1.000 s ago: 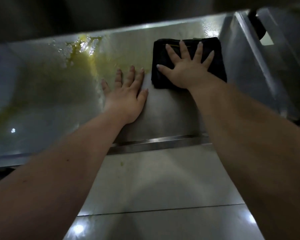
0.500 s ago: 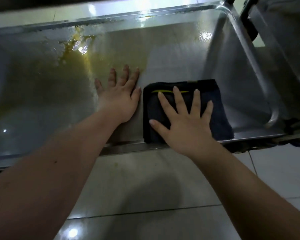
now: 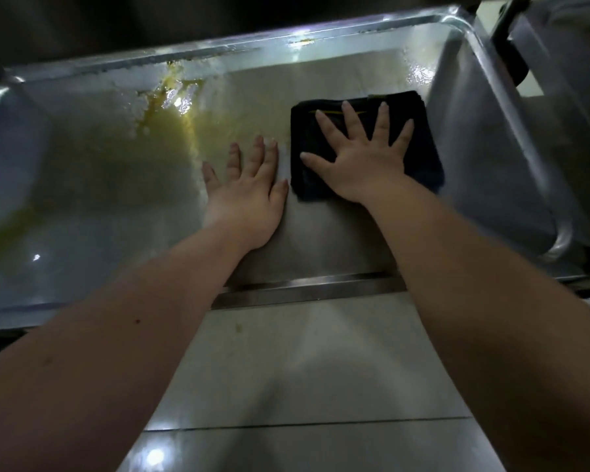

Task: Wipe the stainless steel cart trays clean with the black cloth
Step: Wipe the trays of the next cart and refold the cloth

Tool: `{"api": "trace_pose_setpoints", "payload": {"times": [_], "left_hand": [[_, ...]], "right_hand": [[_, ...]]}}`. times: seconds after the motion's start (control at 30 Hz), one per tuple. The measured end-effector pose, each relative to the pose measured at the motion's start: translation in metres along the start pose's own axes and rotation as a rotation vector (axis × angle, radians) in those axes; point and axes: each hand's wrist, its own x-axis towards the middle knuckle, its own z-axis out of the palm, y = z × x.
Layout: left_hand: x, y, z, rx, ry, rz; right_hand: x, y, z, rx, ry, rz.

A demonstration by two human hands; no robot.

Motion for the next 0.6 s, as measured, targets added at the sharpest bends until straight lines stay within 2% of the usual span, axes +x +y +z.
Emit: {"api": "trace_pose_setpoints", "payload": {"times": [0.2, 0.33, 0.47, 0.6], "left_hand": [[0.001, 0.000, -0.001, -0.020, -0.006, -0.003], [0.002, 0.002, -0.001, -0.036, -0.011, 0.001], [0.003, 0.002, 0.000, -0.031, -0.003, 0.006], [0.003, 0.004, 0.001, -0.026, 0.006, 0.009]], "right_hand": [[0.018, -0.005, -0.001, -0.003, 0.056, -0.012], [0.019, 0.016, -0.003, -0.024, 0.063, -0.022], [0.022, 0.075, -0.013, -0.023, 0.097, 0.097], [0.023, 0.115, -0.019, -0.037, 0.035, 0.209]]}}
